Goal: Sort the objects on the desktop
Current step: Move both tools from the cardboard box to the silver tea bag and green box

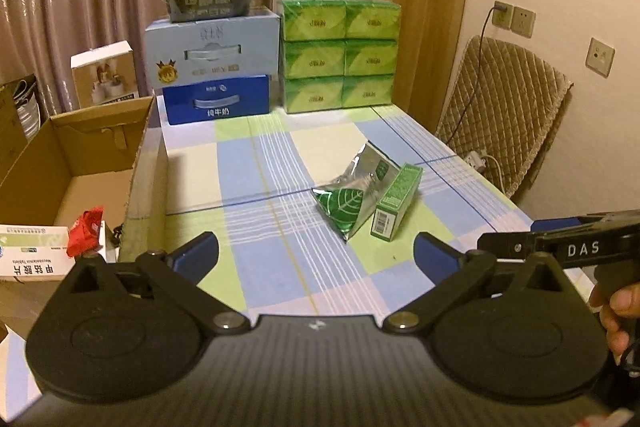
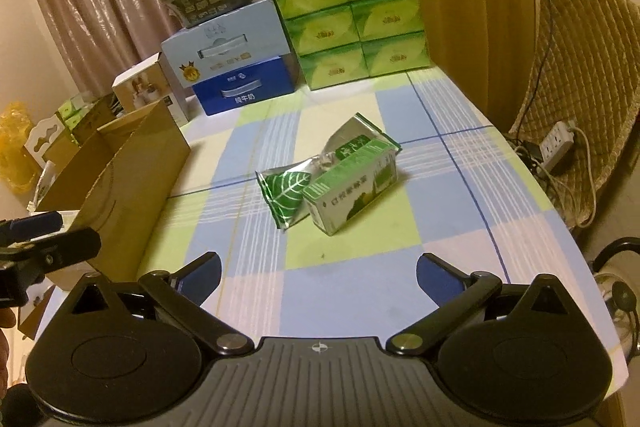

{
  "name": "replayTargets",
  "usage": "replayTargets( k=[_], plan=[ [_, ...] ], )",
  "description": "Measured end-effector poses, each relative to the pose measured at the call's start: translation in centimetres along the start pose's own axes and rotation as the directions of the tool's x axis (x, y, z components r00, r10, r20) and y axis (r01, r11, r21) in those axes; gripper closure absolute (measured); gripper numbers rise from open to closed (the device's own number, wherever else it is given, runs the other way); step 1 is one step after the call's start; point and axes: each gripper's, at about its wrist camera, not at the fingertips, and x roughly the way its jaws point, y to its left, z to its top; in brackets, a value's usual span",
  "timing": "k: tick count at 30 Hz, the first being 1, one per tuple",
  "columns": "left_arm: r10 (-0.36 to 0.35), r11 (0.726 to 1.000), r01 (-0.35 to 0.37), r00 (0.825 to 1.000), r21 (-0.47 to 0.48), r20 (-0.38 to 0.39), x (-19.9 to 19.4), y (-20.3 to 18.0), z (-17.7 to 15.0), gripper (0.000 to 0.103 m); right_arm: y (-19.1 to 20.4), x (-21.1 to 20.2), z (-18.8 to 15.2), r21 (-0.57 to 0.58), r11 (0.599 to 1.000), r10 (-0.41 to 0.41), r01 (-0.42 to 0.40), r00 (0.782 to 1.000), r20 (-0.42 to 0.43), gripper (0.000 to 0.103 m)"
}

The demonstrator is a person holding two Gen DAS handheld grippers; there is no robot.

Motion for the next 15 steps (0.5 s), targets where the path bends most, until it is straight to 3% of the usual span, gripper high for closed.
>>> replayTargets(
  k=[15],
  plan=[
    [-0.022, 0.999, 0.026, 0.997, 0.048, -0.076, 4.4, 0.0, -1.0, 0.001, -1.5, 2.3, 0.8, 0.014, 1.000, -0.019, 0.019, 1.000, -0.018, 0.002]
  ],
)
